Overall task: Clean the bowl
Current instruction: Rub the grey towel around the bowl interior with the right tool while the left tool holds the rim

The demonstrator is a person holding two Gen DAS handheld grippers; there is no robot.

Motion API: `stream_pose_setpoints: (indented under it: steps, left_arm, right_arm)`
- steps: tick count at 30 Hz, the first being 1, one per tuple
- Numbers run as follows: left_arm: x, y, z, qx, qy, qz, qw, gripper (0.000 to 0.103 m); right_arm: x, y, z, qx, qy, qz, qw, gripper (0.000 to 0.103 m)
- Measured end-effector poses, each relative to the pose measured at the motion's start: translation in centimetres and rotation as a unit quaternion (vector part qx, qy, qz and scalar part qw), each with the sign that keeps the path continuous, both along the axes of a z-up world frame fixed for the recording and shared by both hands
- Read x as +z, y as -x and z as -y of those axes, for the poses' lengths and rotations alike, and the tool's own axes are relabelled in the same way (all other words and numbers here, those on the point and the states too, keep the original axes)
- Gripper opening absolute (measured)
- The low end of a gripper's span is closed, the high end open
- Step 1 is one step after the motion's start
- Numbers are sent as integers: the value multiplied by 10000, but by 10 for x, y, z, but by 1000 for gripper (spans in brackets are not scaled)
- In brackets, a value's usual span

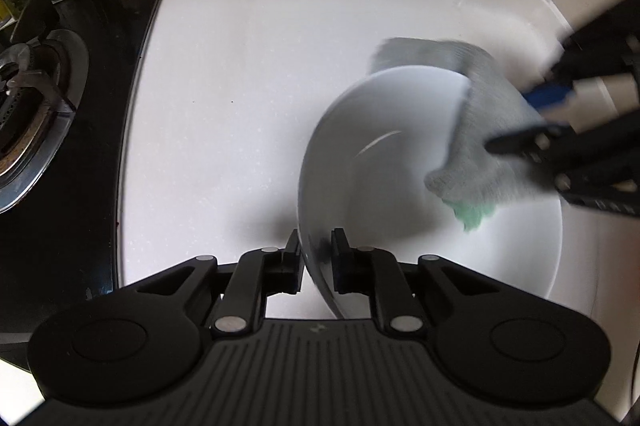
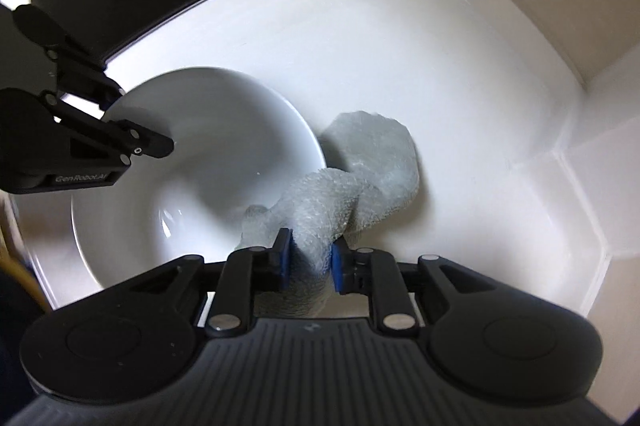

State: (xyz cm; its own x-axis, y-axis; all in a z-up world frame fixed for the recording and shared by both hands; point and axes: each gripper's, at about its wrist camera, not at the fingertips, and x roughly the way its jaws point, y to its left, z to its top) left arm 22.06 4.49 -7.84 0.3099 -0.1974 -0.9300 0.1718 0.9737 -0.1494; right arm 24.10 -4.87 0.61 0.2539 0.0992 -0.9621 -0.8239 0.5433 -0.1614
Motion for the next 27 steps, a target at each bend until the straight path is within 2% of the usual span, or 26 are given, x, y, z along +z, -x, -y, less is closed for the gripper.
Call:
stream_pose_setpoints:
  steps: [2,4,7,10,11,15,17,18,20,22,24,27]
  left_arm:
    - [-2,-2,-1,-82,7,36,10000,14]
    - [-4,-4,-2,-163,14,73,9998,14]
    - [-7,-7,-4,-279,27,123,9995,13]
    - [-8,-10,-3,-295,42,120,9995,13]
    - [-9,-11,-3,-295,45,121,9995,13]
    - [-10,-12,-2,-187,-46,257,9995,15]
    - [-10,-13,1,-95,-149,357,9992,19]
    - [-10,-13,2,-54,-175,385,9991,19]
    - [-9,-13,2,11,-227,454,9987,22]
    - [-9,-13,2,80,-251,514,9983,23]
    - [-6,-13,1,109,-252,538,9982,24]
    - [0,-12,-1,136,-273,582,9978,26]
  right_arm:
    - [-1,-1,-16,816,237,311,9959,18]
    - [-1,2,-32,1865,403,601,9798,18]
    - [2,10,-55,3320,273,851,9390,18]
    - [8,19,-74,4342,-188,632,8984,20]
    - [9,22,-80,4537,-269,463,8896,23]
    - [-2,18,-95,4339,-308,375,8997,25]
    - [-2,4,-90,3631,-498,286,9300,24]
    - [-3,1,-87,3447,-464,295,9371,22]
    - [-10,-11,-72,2787,-319,246,9595,21]
    - [-11,-23,-48,1894,-383,103,9811,18]
    - [-8,-27,-30,1184,-488,-69,9917,16]
    - [-3,-19,-1,240,-663,-244,9972,16]
